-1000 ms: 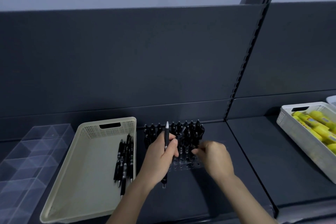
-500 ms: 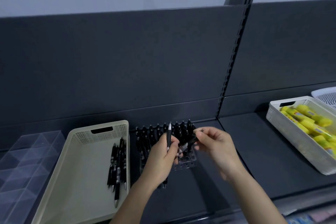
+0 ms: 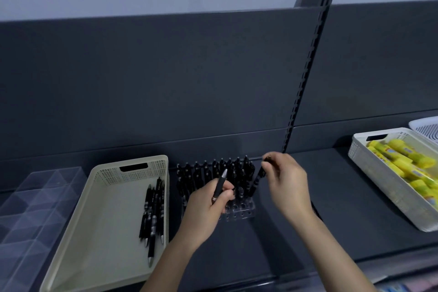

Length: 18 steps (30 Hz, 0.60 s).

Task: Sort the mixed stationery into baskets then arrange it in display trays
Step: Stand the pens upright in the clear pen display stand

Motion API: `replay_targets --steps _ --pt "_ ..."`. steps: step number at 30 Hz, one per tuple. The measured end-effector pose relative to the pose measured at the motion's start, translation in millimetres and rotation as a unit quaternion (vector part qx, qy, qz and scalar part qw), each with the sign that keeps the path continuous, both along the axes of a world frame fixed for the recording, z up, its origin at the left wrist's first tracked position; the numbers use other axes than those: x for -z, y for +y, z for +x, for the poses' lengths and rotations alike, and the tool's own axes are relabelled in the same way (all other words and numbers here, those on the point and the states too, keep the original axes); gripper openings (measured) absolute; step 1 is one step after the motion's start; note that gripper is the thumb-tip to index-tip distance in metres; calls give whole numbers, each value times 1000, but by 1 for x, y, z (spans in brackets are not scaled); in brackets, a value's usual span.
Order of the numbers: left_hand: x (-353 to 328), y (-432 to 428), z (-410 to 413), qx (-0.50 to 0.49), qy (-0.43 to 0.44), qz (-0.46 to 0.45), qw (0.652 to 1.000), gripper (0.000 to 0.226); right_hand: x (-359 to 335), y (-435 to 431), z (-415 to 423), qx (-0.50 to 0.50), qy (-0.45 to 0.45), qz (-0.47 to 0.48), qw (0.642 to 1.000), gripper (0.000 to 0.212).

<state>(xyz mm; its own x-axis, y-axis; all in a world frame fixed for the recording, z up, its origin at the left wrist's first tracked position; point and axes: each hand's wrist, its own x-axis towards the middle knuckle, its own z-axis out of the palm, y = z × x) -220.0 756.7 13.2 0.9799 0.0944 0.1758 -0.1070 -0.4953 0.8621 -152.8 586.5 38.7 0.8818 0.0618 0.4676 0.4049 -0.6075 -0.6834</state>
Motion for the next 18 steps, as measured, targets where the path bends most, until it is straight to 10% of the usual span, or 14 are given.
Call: replay_targets --steps 18 --pt "-5 6 -9 -32 6 -83 996 20 31 9 -7 4 90 -32 995 16"
